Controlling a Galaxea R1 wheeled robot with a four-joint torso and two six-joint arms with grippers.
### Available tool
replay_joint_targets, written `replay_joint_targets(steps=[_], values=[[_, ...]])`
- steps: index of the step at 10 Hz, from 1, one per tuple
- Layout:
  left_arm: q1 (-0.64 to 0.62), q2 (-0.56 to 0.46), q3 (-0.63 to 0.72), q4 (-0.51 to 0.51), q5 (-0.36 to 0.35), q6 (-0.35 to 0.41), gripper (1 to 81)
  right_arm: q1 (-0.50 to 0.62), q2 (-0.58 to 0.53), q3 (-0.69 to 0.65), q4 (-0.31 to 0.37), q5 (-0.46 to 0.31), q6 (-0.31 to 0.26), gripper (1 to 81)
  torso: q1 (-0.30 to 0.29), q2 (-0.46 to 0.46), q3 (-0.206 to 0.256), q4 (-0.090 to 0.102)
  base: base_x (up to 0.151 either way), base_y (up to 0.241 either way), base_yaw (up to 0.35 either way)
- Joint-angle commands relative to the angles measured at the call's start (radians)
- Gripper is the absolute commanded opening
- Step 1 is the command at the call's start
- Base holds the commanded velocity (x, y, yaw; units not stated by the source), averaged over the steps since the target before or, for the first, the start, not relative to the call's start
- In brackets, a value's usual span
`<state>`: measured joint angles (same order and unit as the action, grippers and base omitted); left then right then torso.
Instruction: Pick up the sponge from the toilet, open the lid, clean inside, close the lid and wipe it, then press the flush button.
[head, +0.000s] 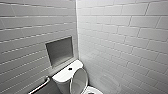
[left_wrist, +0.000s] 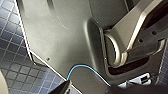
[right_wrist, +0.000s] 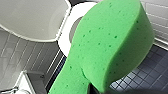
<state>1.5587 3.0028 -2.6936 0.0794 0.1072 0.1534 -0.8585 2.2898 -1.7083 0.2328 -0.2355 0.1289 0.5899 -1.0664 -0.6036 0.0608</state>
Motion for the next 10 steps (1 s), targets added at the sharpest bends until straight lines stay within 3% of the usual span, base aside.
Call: replay_joint_targets(steps=[1, 3, 4, 6, 9, 10], values=[[-0.025, -0.001, 0.001, -0.010, 0.069, 0.003, 81.1, 0.153, -0.008, -0.028, 0.025, -0.074, 0.011, 1.0, 0.000, 0.000, -0.091, 0.000, 0.000, 0.000, 0.000], [-0.024, -0.001, 0.001, -0.012, 0.069, 0.003, 81.1, 0.183, 0.025, -0.046, 0.022, -0.087, 0.012, 1.0, 0.000, 0.000, -0.162, 0.000, 0.000, 0.000, 0.000], [-0.024, 0.001, 0.001, -0.012, 0.069, 0.003, 81.1, 0.196, 0.056, -0.072, 0.020, -0.093, 0.012, 1.0, 0.001, 0.000, -0.101, 0.000, 0.000, 0.000, 0.000], [-0.021, 0.001, 0.000, -0.012, 0.069, 0.003, 81.1, 0.224, 0.157, -0.173, 0.019, -0.132, 0.011, 1.0, 0.001, 0.001, -0.145, 0.000, 0.000, 0.000, 0.000], [-0.015, 0.001, 0.000, -0.013, 0.068, 0.003, 81.1, 0.273, 0.254, -0.260, 0.010, -0.171, 0.011, 1.0, 0.002, 0.002, -0.155, 0.000, 0.000, 0.000, 0.000], [-0.015, 0.003, 0.000, -0.013, 0.068, 0.002, 81.1, 0.288, 0.265, -0.260, 0.010, -0.171, 0.011, 1.0, 0.066, -0.098, -0.155, 0.000, 0.000, 0.000, 0.000]])
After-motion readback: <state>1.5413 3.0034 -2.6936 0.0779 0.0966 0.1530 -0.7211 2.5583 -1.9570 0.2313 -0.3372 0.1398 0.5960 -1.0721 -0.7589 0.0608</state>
